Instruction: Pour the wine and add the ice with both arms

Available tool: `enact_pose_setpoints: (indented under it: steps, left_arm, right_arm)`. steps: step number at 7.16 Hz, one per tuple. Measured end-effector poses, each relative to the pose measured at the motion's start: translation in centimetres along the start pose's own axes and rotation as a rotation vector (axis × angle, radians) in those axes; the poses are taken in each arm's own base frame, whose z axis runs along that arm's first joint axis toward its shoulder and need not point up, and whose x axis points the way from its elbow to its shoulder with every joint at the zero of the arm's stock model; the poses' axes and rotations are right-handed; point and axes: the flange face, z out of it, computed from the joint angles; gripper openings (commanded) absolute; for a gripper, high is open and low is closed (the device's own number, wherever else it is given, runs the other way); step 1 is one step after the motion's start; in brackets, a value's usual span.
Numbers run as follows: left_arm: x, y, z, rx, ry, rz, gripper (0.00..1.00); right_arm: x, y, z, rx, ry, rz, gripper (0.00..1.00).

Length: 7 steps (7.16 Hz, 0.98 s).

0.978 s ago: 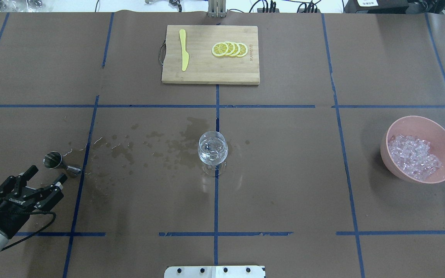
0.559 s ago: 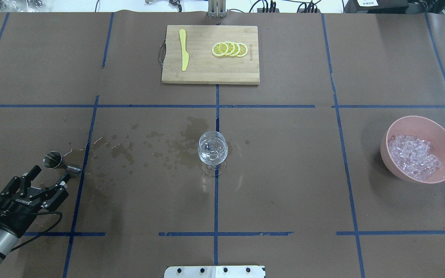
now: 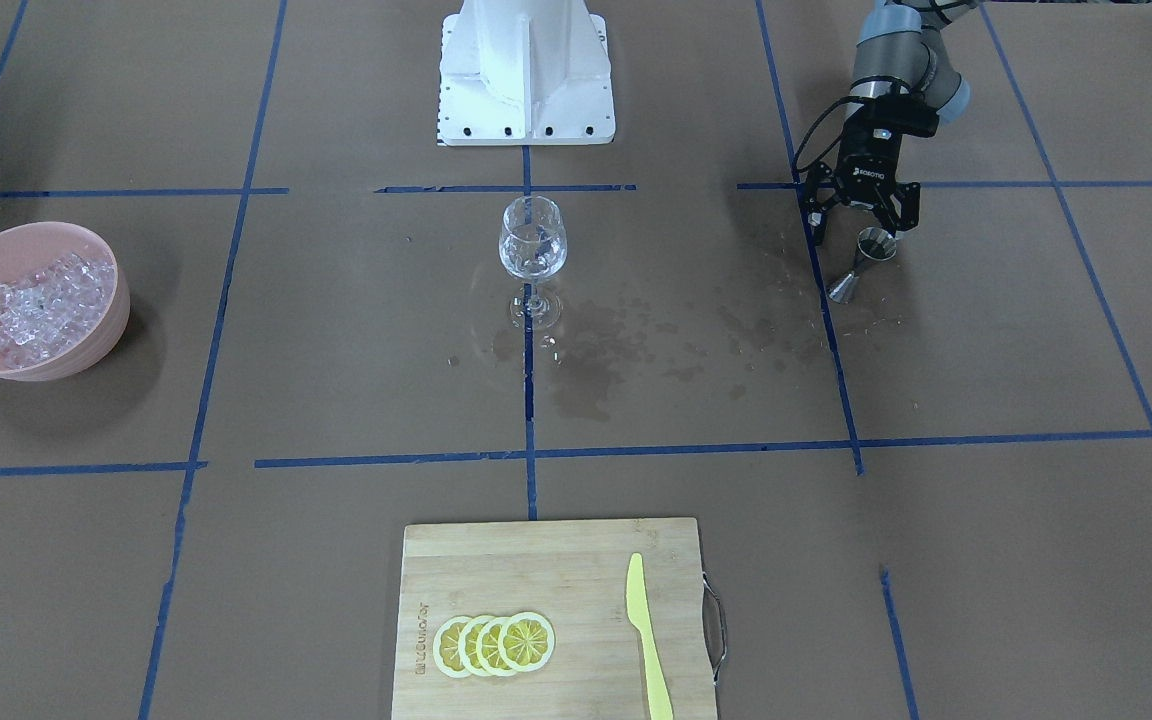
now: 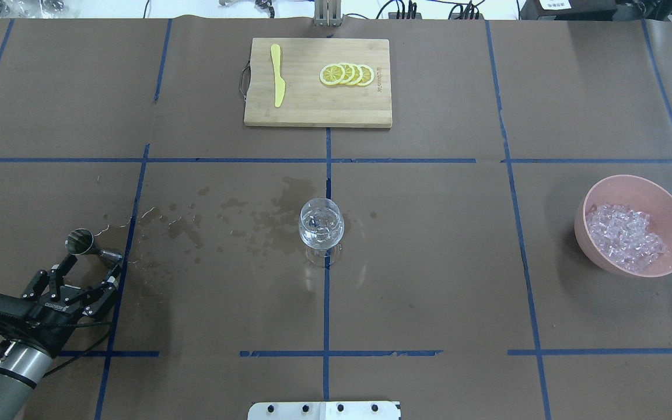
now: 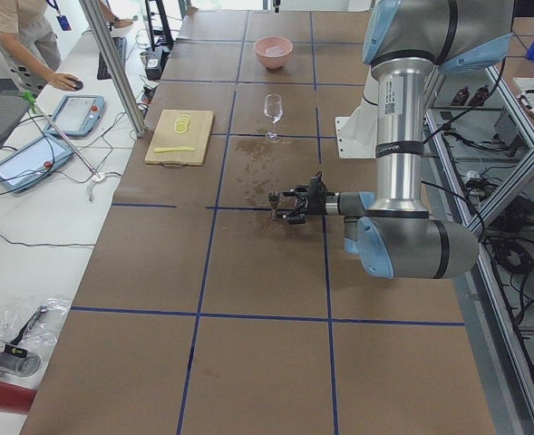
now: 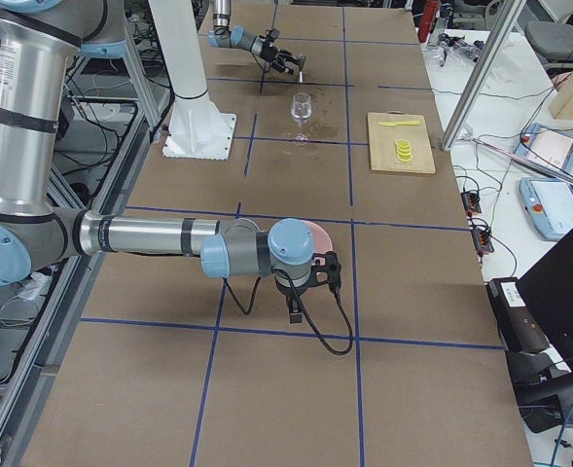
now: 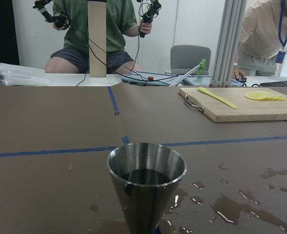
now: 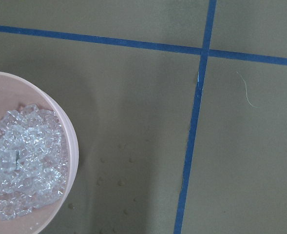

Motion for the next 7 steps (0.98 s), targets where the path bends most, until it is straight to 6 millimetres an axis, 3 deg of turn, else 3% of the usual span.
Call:
enact_pose_setpoints:
  steps: [4, 7]
  left_arm:
    - [-1.2, -0.9, 1.0, 0.058, -0.049, 0.009, 0.98]
    - [-0.9, -0.5, 1.6, 0.065, -0.058, 0.013, 0.91]
  right_arm:
    - [0.0, 0.0, 0.0, 0.000, 0.000, 0.000, 1.00]
    - [0.1, 0.0, 0.1, -0.003, 0.000, 0.001, 1.00]
